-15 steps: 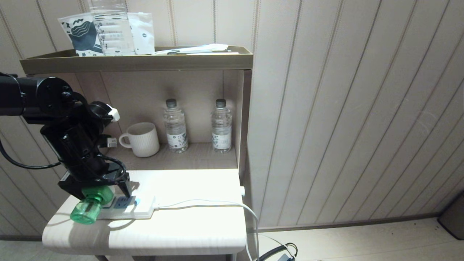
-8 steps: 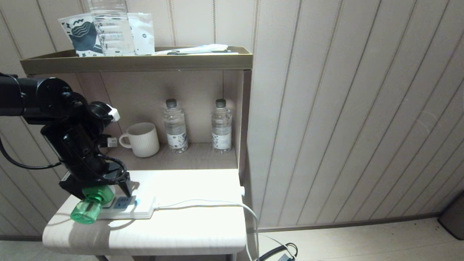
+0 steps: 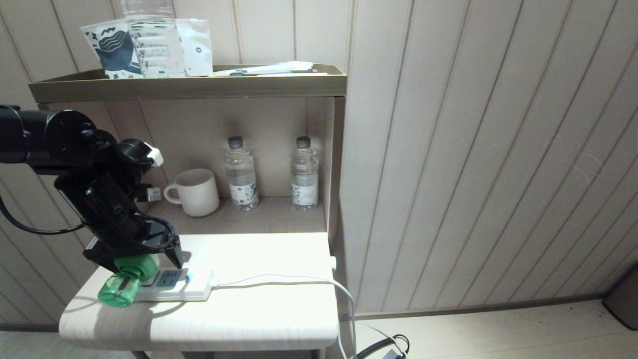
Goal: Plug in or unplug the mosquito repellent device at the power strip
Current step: Hold the socket with your right hand and unplug it with your left hand
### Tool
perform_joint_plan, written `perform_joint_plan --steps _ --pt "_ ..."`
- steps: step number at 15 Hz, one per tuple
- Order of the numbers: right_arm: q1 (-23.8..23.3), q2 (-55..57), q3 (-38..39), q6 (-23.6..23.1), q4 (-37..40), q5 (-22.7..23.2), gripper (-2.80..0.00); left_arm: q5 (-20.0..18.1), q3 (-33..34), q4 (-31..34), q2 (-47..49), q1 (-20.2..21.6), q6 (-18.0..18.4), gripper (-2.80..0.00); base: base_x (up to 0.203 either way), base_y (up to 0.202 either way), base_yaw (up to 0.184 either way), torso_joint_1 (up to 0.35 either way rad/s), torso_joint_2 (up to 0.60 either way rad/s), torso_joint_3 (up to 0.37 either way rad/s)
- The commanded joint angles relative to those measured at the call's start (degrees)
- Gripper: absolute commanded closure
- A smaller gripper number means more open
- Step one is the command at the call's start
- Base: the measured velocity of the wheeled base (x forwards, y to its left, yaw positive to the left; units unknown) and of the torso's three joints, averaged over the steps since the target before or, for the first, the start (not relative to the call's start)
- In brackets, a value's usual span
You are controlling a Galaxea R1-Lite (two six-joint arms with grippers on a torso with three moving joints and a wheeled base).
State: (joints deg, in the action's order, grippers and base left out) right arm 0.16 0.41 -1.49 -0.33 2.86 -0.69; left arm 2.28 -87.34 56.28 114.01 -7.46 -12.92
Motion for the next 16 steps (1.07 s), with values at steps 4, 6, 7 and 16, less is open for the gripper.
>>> perform_joint_plan --steps 4,6,7,16 --pt "0.0 0.0 0.0 0.0 0.0 0.0 0.00 0.0 1.6 -0.9 1.0 -0.1 -0.3 -2.80 0.000 0.000 0.000 0.000 0.00 0.000" --pt "0.0 0.0 0.0 0.0 0.0 0.0 0.00 0.0 2.0 -1.0 1.3 0.0 -0.3 -2.80 0.000 0.000 0.000 0.000 0.00 0.000" --pt "0.0 0.0 0.0 0.0 0.0 0.0 0.00 0.0 2.2 -1.3 1.4 0.0 -0.3 -2.80 0.000 0.000 0.000 0.000 0.00 0.000" --pt "0.0 0.0 0.0 0.0 0.0 0.0 0.00 0.0 4.2 -3.8 2.4 0.0 -0.4 -2.80 0.000 0.000 0.000 0.000 0.00 0.000"
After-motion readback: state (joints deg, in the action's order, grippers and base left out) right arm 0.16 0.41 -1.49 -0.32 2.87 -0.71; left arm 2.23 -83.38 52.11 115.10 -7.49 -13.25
